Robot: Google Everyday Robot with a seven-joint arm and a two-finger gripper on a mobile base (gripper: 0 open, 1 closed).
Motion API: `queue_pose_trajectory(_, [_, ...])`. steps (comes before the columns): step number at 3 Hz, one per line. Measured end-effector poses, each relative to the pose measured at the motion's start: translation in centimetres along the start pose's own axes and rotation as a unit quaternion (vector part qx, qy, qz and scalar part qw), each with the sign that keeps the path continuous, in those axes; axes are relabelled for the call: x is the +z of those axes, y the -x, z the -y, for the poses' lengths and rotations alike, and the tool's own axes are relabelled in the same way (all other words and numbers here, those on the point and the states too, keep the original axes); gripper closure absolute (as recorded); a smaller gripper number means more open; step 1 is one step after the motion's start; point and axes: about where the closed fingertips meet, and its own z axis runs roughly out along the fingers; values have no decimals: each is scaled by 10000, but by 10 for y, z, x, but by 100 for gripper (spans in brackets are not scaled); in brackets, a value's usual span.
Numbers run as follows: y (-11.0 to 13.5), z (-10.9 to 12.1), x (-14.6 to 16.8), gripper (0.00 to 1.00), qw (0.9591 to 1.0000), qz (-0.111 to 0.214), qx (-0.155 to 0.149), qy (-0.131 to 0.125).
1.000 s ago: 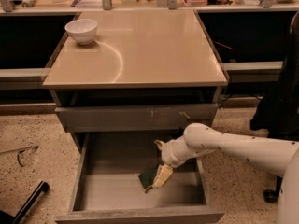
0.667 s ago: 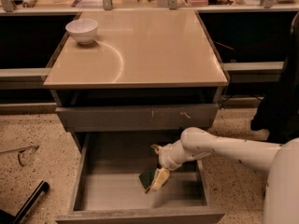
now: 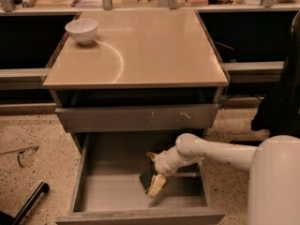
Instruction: Pick sponge from middle drawer and place on counter
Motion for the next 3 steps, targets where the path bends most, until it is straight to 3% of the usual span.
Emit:
queue_pose_trajectory(2, [-13, -10, 18, 0, 9999, -50, 31, 116])
queue_pose_trajectory(3, [-14, -13, 29, 18, 9997, -83, -10, 244])
